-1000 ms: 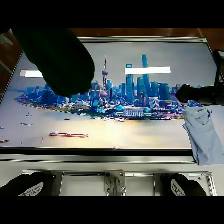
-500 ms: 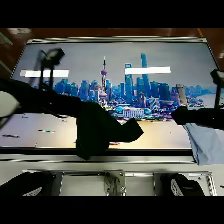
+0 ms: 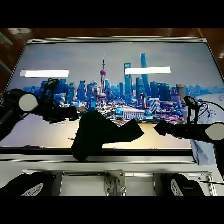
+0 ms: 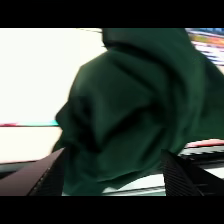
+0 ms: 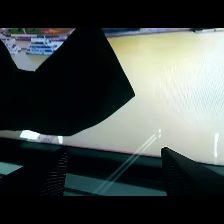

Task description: Fold the shirts.

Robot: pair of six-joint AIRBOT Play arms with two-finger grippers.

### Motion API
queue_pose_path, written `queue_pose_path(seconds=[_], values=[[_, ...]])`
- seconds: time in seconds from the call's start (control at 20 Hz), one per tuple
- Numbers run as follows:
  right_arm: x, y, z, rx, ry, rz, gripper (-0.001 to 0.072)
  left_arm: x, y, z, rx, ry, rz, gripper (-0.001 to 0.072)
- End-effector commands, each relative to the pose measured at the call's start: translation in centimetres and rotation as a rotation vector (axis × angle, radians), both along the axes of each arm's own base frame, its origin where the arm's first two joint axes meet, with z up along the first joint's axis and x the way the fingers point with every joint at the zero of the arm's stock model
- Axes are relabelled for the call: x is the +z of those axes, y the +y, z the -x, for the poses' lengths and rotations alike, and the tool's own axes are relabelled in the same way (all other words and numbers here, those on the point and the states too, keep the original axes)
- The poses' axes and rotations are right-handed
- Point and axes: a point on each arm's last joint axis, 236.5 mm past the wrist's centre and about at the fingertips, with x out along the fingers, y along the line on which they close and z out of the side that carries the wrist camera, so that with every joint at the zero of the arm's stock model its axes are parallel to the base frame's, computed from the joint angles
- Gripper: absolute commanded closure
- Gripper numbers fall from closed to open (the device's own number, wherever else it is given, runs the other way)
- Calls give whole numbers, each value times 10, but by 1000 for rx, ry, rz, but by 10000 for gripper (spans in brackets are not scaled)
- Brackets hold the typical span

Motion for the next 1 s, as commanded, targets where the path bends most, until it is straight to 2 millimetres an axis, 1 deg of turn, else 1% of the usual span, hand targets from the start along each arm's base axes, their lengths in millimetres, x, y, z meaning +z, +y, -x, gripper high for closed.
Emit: queue_pose_path(seconds=[0.0,0.05,0.1,0.15,0.25,0.35,0.4,0.45,0.5,0.6,0.7,0.75,0.8,0.85,0.9,0.95], values=[[-6,-5,-20,-47,-28,-5,19,19,70,34,-18,144,-44,-5],[-16,-4,-20,-47,12,-14,19,13,77,46,13,157,-30,-5],[-30,-3,-20,-47,66,-25,19,2,75,58,43,168,-1,-5],[-43,0,-20,-44,115,-41,18,-14,63,72,61,182,55,-5],[-67,10,-18,-29,214,-96,19,-47,24,98,76,222,214,-5],[-85,21,-17,-21,289,-153,18,-77,-6,112,123,258,332,-4],[-91,26,-16,-23,318,-179,19,-89,-20,113,166,267,386,-4],[-95,29,-14,-22,341,-200,19,-99,-33,109,202,254,432,-4],[-96,33,-12,-16,361,-220,19,-107,-41,105,217,233,440,-3],[-96,36,-10,-9,371,-230,18,-120,-51,95,208,195,418,0],[-95,38,-8,-2,381,-242,18,-134,-53,86,221,174,393,11],[-94,40,-4,6,393,-248,18,-139,-51,80,216,155,381,44],[-94,40,-3,14,395,-249,18,-143,-50,74,215,136,371,111],[-94,40,-3,15,394,-248,18,-145,-49,69,225,125,368,204],[-94,40,-4,13,391,-247,19,-144,-49,63,232,110,368,364],[-94,39,-6,8,386,-245,19,-142,-50,57,229,86,369,546]])
